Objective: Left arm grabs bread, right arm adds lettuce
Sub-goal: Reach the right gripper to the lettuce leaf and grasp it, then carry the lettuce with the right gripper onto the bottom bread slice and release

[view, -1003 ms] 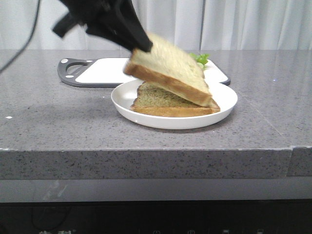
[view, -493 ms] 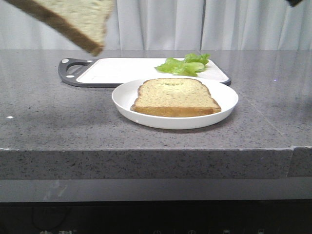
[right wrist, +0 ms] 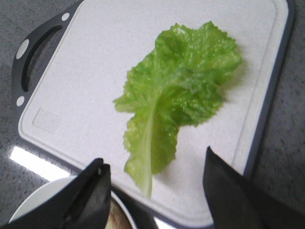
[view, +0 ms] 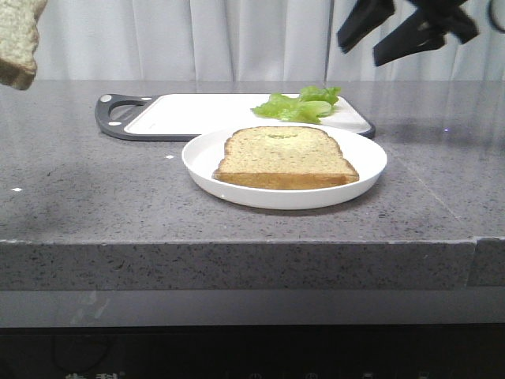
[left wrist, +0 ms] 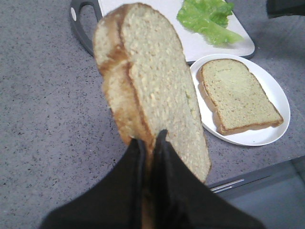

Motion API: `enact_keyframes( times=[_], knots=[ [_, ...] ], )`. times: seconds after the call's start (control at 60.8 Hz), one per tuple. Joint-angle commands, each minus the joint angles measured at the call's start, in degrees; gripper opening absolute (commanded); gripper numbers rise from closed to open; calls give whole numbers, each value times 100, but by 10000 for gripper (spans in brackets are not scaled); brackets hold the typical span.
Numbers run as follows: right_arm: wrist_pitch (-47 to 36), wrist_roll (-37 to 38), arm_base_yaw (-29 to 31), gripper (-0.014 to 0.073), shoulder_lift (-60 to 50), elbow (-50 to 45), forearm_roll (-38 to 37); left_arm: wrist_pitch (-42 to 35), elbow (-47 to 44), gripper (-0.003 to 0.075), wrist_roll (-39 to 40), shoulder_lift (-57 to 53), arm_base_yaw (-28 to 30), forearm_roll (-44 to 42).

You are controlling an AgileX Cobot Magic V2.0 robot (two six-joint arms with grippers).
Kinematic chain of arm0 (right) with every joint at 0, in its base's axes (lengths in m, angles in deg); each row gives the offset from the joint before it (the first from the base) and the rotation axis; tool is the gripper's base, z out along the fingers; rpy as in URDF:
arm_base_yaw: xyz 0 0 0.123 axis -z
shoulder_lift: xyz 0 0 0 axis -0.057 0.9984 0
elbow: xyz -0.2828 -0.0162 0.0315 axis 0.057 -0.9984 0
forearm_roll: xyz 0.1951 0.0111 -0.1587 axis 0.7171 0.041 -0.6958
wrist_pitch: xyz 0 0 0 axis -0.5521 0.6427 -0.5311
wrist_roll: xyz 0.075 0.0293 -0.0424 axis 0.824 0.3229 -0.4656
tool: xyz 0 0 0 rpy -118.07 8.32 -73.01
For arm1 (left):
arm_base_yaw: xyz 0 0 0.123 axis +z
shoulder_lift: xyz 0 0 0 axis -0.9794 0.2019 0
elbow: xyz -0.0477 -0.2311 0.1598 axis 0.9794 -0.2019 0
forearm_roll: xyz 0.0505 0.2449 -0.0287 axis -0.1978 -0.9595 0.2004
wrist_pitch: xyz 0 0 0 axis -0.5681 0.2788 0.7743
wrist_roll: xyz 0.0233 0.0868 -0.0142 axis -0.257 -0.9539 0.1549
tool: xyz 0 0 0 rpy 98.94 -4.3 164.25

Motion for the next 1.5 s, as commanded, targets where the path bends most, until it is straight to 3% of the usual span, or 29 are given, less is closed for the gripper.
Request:
enact_keyframes(
  times=[0.0, 0.279, 0.559, 0.921, 1.167, 1.479],
  knots=[
    [-148, -96, -4, 449, 215, 688, 253, -394, 136, -20, 56, -46, 27, 62],
    [-178, -96, -4, 449, 1289, 1807, 248, -394, 136, -20, 56, -46, 27, 51],
    [-81, -96, -55, 441, 1698, 2141, 355, -394, 136, -20, 56, -46, 27, 51],
    [-120, -146, -240, 171, 1717, 2141, 369, -394, 136, -20, 56, -46, 27, -5],
    [-139, -146, -240, -123, 1717, 2141, 601, -394, 136, -20, 56, -46, 27, -153],
    [288, -146, -146, -117, 1150, 2141, 756, -394, 136, -20, 56, -46, 27, -153]
  ],
)
